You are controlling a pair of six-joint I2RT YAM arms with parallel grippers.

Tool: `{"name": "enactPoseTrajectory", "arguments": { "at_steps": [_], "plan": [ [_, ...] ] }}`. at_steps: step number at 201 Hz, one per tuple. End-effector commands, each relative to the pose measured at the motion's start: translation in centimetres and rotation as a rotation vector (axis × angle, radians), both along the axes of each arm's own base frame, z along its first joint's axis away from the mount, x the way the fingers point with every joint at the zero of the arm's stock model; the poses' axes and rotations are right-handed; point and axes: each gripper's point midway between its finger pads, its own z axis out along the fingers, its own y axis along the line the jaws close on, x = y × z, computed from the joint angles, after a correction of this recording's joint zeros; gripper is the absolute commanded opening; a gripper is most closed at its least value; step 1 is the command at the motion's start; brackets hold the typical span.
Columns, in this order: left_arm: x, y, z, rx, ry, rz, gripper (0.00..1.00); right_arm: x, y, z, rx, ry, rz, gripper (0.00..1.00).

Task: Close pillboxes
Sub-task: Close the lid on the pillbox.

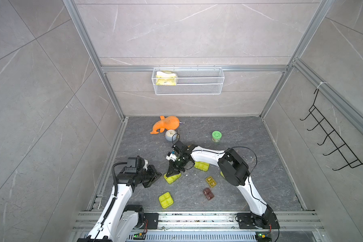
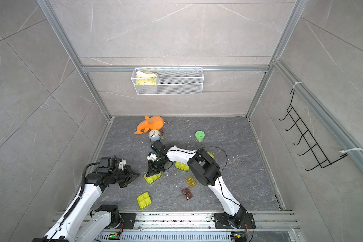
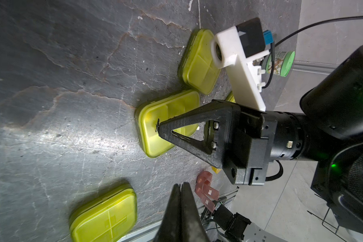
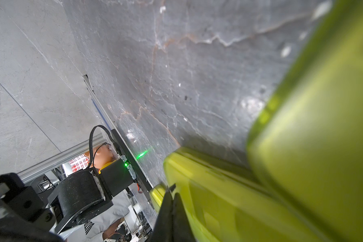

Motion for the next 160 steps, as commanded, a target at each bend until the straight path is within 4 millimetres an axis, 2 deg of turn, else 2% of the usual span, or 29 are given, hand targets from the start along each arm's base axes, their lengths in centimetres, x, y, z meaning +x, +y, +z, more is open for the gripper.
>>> {"name": "enactPoseTrajectory", "arguments": {
  "at_steps": [1,57,107,147,160],
  "plan": [
    [-0.7,0.0,0.2,-0.007,0.004,-0.002,0.0,-0.5,-0.9,-3.0,-0.08,0.031,-0.003,0.05],
    [-1.0,-0.3,0.5,-0.051,-0.017,0.028,0.0,-0.2,-0.4,-0.8,-0.052,-0.001,0.014,0.05],
    [-1.2,-0.5,0.7,-0.078,-0.028,0.028,0.0,0.0,-0.5,2.7,-0.01,-0.053,0.012,0.09],
    [-0.7,-0.9,0.4,-0.107,-0.024,0.025,0.0,-0.3,-1.3,5.6,0.021,-0.098,-0.013,0.16],
    [-0.4,-1.1,0.1,-0.126,-0.014,0.027,0.05,-0.6,-1.9,6.2,0.019,-0.111,-0.019,0.22]
  ]
}}
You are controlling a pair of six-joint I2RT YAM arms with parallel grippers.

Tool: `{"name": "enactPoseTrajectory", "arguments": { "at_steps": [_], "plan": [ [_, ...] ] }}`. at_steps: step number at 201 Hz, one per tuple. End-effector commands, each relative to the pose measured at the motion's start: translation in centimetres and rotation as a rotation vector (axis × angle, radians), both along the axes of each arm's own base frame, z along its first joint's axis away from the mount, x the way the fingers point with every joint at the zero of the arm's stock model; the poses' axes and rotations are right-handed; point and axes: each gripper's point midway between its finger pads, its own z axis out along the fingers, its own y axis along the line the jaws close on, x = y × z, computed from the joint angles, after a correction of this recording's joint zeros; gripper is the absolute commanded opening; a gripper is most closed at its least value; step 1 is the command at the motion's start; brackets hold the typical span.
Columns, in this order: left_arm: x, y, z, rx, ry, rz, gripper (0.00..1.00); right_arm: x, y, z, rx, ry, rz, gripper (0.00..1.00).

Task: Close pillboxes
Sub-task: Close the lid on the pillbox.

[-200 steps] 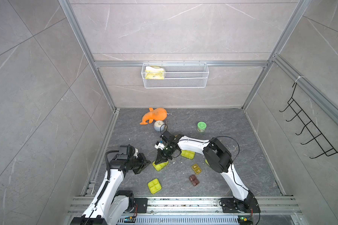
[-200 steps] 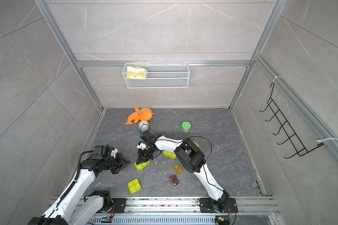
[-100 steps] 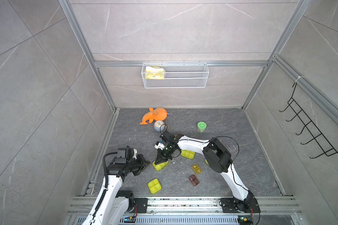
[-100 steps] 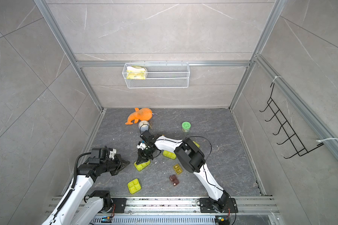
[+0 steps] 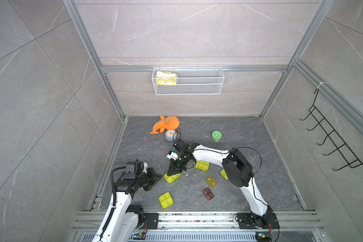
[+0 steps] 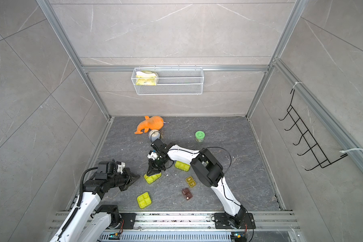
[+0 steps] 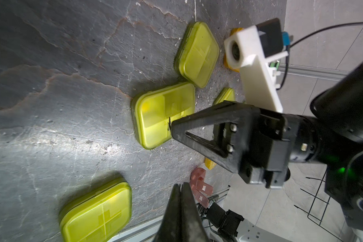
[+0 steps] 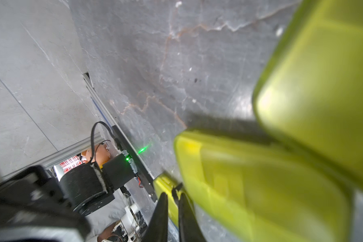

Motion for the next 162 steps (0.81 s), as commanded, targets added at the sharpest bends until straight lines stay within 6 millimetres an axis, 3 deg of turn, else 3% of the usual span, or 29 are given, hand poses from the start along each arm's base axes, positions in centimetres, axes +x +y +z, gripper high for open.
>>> {"name": "enactPoseTrajectory", "arguments": {
  "at_steps": [1,32,59,105,115,121,162],
  "plan": [
    [0.7,-0.8,0.1,-0.063,-0.002,-0.006,0.06,-0.3,-0.8,3.2,0.027,-0.059,-0.013,0.22],
    [1.6,-1.3,-0.2,-0.098,0.012,-0.01,0.17,-1.2,-2.8,4.4,0.022,-0.102,-0.023,0.43],
    [2.2,-2.5,0.4,-0.079,0.001,-0.057,0.23,-2.4,-5.5,4.8,-0.018,-0.14,-0.023,0.55],
    [2.7,-6.3,-0.3,-0.025,0.006,-0.16,0.44,-3.6,-12.2,5.1,-0.179,-0.208,-0.017,0.75],
    [2.7,-7.2,-0.6,-0.015,0.007,-0.18,0.47,-4.1,-13.5,5.5,-0.21,-0.233,-0.007,0.85],
    [2.8,-7.6,-0.7,-0.01,0.008,-0.189,0.5,-4.3,-14.3,5.6,-0.231,-0.245,-0.002,0.99],
    [2.7,-10.3,-1.7,0.019,0.011,-0.249,0.61,-6.4,-18.5,6.1,-0.334,-0.287,0.039,1.0]
  ]
}}
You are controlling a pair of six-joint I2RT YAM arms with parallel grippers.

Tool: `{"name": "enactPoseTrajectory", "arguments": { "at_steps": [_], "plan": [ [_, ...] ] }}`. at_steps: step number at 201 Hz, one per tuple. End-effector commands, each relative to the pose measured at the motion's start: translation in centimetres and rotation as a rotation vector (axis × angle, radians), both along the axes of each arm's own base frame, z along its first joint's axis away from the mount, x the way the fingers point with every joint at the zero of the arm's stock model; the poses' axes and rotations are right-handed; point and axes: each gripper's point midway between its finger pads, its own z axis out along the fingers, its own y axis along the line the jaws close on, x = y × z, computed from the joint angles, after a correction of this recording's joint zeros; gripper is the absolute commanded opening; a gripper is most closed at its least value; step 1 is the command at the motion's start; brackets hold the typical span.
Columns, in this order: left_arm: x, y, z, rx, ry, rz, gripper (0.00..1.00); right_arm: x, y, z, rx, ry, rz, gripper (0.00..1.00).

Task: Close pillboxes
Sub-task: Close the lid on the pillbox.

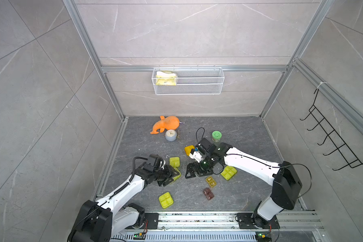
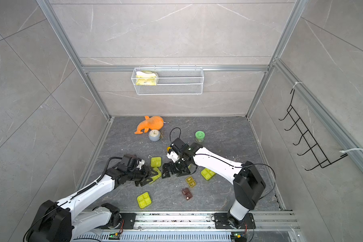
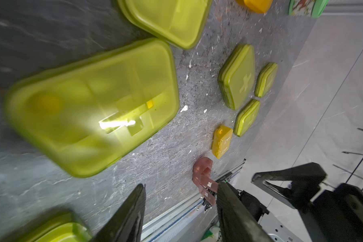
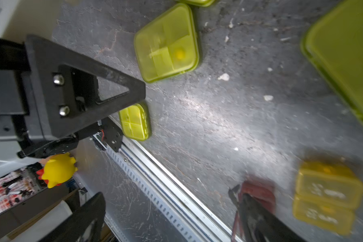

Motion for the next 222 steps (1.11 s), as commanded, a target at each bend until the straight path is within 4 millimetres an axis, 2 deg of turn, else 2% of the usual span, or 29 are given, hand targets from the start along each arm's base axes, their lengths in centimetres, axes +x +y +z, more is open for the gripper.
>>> {"name": "enactPoseTrajectory", "arguments": {
  "at_steps": [1,55,101,163,222],
  "plan": [
    [1.8,-1.7,1.4,-0.014,-0.073,0.005,0.61,-1.8,-3.9,-0.7,-0.13,-0.016,0.043,1.0],
    [1.4,-3.8,0.5,0.002,-0.068,-0.029,0.64,-5.2,-7.6,-1.8,-0.189,0.018,0.076,1.0],
    [0.6,-6.1,-0.1,0.016,-0.065,-0.086,0.69,-6.8,-9.7,-2.9,-0.22,0.03,0.07,1.0],
    [0.4,-8.6,-0.3,0.027,-0.064,-0.132,0.69,-7.2,-9.4,-4.9,-0.22,0.044,0.067,1.0],
    [-0.1,-9.2,-0.7,0.038,-0.058,-0.139,0.69,-7.4,-9.0,-6.9,-0.225,0.064,0.074,0.98]
  ]
}}
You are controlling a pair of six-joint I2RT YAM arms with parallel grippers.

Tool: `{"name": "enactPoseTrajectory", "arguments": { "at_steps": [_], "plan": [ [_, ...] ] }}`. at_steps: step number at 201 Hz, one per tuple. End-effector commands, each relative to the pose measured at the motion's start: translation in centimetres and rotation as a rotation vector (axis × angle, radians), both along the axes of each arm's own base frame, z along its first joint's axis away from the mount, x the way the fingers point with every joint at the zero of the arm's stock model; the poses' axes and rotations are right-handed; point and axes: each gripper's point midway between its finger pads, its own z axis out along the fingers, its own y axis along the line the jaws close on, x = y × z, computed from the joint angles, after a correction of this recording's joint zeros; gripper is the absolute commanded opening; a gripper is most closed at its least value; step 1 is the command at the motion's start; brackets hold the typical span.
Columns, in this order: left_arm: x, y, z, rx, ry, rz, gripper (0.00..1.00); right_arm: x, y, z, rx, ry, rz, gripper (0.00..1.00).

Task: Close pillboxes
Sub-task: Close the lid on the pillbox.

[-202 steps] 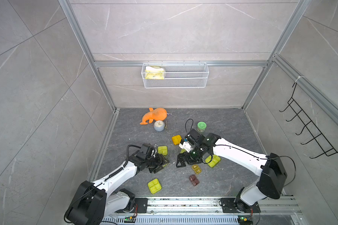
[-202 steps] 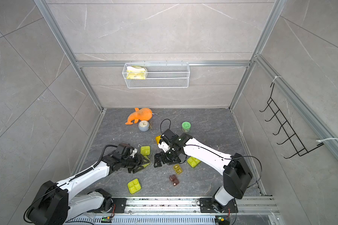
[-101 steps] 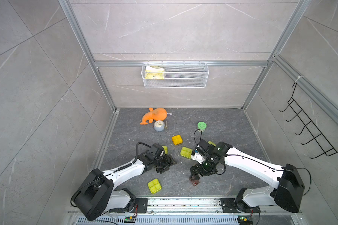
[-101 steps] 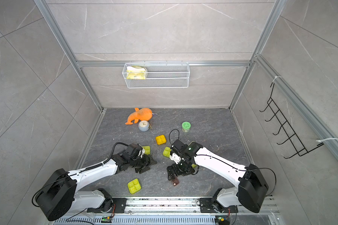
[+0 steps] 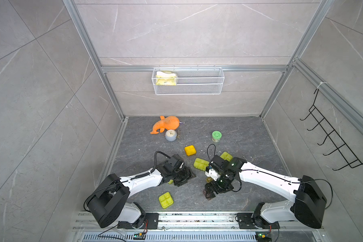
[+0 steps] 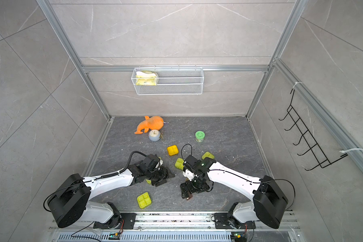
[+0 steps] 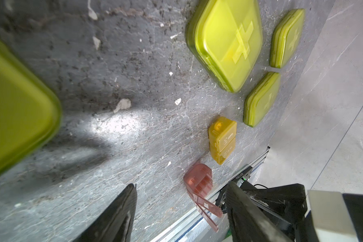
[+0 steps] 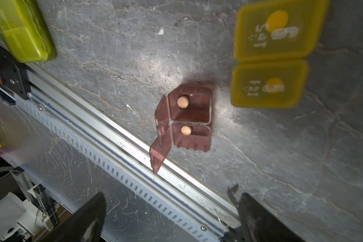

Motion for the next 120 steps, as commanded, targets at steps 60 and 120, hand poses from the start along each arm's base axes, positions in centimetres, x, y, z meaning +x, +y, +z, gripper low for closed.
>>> {"name": "enactPoseTrajectory", "arguments": {
  "at_steps": [60,120],
  "plan": [
    [1.3,-1.4,0.8,-0.022,-0.024,0.026,0.69,-0.3,0.1,-3.1,-0.027,0.023,0.009,0.93],
    [1.4,-1.7,0.8,-0.016,-0.016,0.02,0.69,-0.1,0.5,-4.4,-0.033,0.029,0.012,0.85]
  ]
}}
